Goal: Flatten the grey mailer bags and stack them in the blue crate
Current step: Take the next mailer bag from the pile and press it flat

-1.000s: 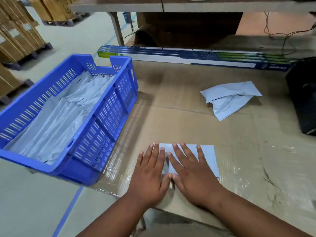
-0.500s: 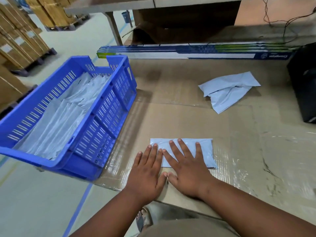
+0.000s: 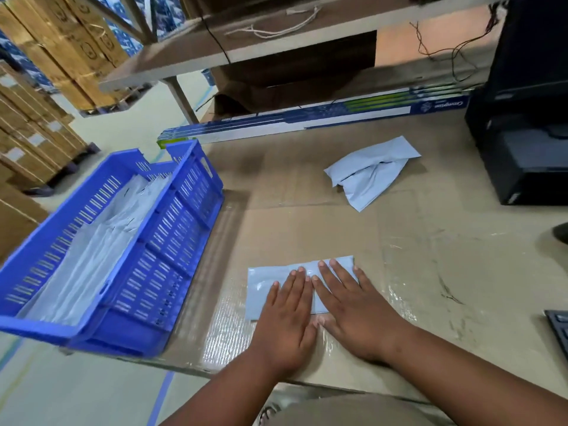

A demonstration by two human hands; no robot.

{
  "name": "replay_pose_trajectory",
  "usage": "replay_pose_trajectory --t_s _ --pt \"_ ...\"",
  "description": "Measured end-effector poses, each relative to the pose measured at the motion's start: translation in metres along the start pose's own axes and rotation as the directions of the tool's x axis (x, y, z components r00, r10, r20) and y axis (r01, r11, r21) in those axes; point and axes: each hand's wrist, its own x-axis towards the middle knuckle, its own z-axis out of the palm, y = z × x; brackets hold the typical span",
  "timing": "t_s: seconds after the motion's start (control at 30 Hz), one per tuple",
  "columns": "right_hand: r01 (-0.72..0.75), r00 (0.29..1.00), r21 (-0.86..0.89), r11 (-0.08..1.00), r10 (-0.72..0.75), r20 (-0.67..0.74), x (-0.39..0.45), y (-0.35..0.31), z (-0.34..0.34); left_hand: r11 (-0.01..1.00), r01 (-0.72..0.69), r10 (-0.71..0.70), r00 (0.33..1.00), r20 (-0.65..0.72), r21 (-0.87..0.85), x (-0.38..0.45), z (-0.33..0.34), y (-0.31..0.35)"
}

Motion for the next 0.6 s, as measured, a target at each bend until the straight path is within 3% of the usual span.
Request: replay_pose_trajectory --t_s 0.23,0.37,0.43,0.6 --pt "-0.039 0.999 0.033 0.999 0.038 0.01 -0.002 -0.002 -0.002 0.998 -0.009 0.007 0.999 -0.031 -0.066 -0.001 0.0 -0.003" --pt "-0.032 0.999 0.016 0.999 0.032 0.028 -0.002 0.006 -0.009 0.888 0.156 -0.246 0.956 -0.161 -0.434 -0.002 -0.028 0.0" --pt "-0.09 0.996 0.065 0.994 0.089 0.028 0.0 0.011 -0.02 0.902 0.18 -0.304 0.911 -0.279 -0.393 -0.002 -0.045 -0.007" --pt "-0.072 0.997 0.015 0.997 0.072 -0.042 0.016 0.003 -0.048 0.93 0.358 -0.365 0.878 -0.31 -0.079 -0.002 -0.059 -0.025"
